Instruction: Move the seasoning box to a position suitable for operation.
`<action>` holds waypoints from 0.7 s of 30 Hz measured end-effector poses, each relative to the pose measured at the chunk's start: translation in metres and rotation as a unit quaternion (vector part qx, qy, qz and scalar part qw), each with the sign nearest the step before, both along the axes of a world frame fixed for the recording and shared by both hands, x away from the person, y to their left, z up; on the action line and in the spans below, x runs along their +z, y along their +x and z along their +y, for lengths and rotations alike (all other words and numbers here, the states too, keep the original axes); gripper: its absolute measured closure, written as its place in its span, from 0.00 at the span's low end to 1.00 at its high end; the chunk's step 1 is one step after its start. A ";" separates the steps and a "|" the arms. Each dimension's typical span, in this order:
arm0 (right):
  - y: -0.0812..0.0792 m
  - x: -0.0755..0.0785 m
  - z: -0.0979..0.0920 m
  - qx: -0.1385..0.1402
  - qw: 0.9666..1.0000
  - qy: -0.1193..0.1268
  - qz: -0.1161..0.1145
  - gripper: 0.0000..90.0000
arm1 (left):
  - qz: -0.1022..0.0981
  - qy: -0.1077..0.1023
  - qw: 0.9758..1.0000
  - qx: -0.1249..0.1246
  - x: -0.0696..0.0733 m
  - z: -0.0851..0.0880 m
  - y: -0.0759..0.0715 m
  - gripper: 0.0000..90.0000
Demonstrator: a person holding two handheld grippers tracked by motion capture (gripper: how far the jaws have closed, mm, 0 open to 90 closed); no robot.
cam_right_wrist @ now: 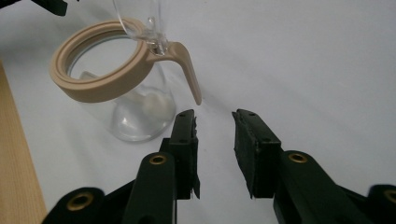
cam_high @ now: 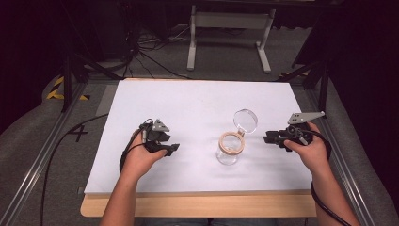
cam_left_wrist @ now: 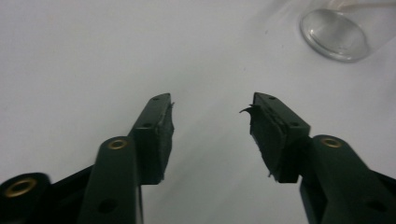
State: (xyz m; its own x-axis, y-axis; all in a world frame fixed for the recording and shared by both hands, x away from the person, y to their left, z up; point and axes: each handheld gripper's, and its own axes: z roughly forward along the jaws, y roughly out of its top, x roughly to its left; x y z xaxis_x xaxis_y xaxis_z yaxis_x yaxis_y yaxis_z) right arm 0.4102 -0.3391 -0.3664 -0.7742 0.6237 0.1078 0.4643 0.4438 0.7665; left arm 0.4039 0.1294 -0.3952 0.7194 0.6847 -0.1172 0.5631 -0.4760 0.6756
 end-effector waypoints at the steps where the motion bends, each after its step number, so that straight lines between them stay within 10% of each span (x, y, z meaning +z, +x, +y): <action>1: -0.001 0.000 0.002 0.003 1.000 0.001 0.001 0.79 | 0.002 -0.003 1.000 -0.006 0.003 0.002 -0.001 0.65; 9: -0.009 0.004 0.015 0.010 1.000 -0.004 -0.014 0.96 | -0.021 -0.037 0.999 -0.009 0.021 0.002 -0.010 0.96; 21: -0.010 0.006 0.014 0.011 1.000 0.006 -0.022 0.99 | -0.028 -0.047 0.998 -0.017 0.017 -0.021 -0.009 1.00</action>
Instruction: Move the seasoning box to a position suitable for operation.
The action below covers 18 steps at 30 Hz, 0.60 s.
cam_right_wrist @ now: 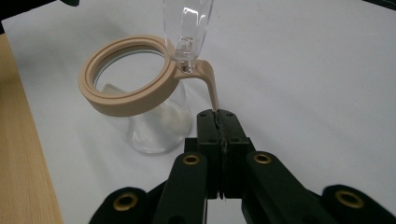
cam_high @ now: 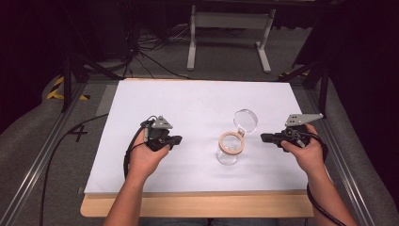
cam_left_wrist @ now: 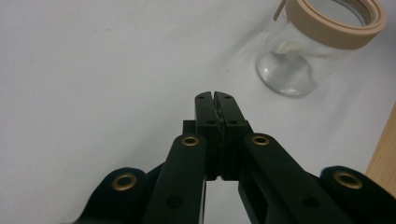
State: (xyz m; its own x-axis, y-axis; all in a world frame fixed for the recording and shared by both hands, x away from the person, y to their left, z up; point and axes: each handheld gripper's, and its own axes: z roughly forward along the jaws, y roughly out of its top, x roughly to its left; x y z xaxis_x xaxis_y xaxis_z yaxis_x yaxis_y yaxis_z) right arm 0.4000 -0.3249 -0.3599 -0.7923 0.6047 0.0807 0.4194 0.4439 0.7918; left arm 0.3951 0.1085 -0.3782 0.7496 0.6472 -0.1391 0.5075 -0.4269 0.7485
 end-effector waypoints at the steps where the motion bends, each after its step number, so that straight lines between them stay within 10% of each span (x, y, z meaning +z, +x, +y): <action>1: 0.000 0.000 0.000 0.000 1.000 0.001 -0.001 0.99 | 0.000 -0.001 1.000 -0.001 -0.002 -0.004 0.001 1.00; 8: -0.006 0.002 -0.005 -0.006 1.000 0.002 -0.002 0.99 | 0.009 0.016 0.999 -0.042 -0.017 -0.041 0.014 1.00; 18: -0.022 0.000 -0.022 -0.029 1.000 -0.003 0.002 0.99 | 0.023 -0.020 0.998 -0.054 -0.032 -0.077 0.035 1.00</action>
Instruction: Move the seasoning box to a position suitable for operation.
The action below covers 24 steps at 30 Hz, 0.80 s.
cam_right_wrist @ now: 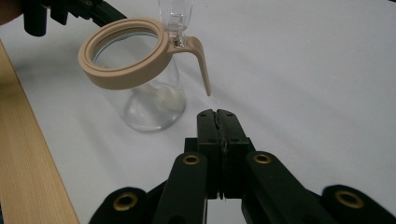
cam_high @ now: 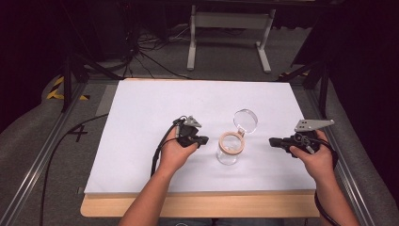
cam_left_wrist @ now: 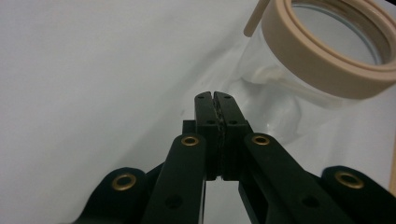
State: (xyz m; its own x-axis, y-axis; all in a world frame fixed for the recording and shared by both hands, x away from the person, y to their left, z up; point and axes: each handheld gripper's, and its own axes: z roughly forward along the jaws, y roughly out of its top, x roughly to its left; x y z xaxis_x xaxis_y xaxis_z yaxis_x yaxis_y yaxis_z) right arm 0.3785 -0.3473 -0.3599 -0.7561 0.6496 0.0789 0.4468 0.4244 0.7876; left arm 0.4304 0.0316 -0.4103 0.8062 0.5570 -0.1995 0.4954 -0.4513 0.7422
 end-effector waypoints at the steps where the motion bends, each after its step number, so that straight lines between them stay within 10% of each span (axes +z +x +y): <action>1: -0.001 0.000 -0.001 -0.002 1.000 0.000 0.000 0.99 | 0.001 0.005 1.000 -0.005 -0.002 -0.004 0.001 1.00; 24: -0.004 -0.001 -0.005 -0.003 1.000 0.002 0.005 0.99 | 0.010 0.018 0.999 -0.037 -0.012 -0.028 -0.005 1.00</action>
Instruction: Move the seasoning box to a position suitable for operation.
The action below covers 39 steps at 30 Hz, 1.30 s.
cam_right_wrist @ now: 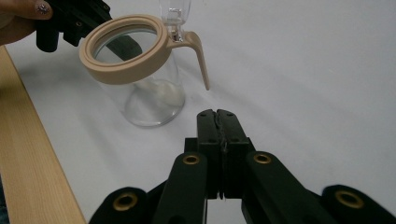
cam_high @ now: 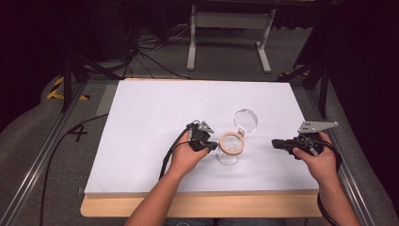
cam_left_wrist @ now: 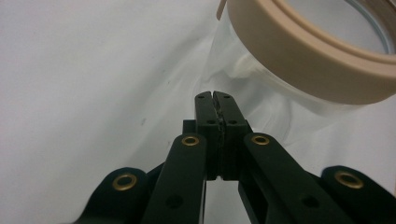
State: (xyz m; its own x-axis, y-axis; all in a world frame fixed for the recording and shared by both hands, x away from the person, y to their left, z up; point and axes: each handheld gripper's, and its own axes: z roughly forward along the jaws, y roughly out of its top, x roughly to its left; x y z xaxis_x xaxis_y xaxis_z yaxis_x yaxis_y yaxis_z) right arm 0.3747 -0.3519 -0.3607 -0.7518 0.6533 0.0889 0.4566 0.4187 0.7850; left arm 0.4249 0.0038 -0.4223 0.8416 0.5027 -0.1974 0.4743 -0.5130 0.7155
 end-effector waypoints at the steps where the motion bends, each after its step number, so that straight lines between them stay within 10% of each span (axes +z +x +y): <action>1: 0.000 0.000 0.000 0.001 1.000 0.000 0.000 0.99 | -0.001 -0.004 1.000 0.000 0.000 -0.001 0.000 1.00; 24: 0.001 0.001 0.002 0.006 1.000 -0.001 0.003 0.99 | 0.003 0.030 0.997 -0.074 0.001 -0.027 -0.024 1.00; 39: 0.001 0.003 0.002 0.011 1.000 0.001 0.000 0.99 | -0.001 0.016 0.999 -0.046 0.009 -0.015 -0.023 0.95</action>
State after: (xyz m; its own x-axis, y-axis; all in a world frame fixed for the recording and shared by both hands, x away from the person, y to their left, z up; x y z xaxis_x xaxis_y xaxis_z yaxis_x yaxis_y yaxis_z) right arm 0.3754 -0.3500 -0.3579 -0.7660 0.6363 0.0912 0.4478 0.4264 0.7859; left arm 0.4021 -0.0115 -0.4136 0.8851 0.4289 -0.1805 0.4221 -0.5766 0.6996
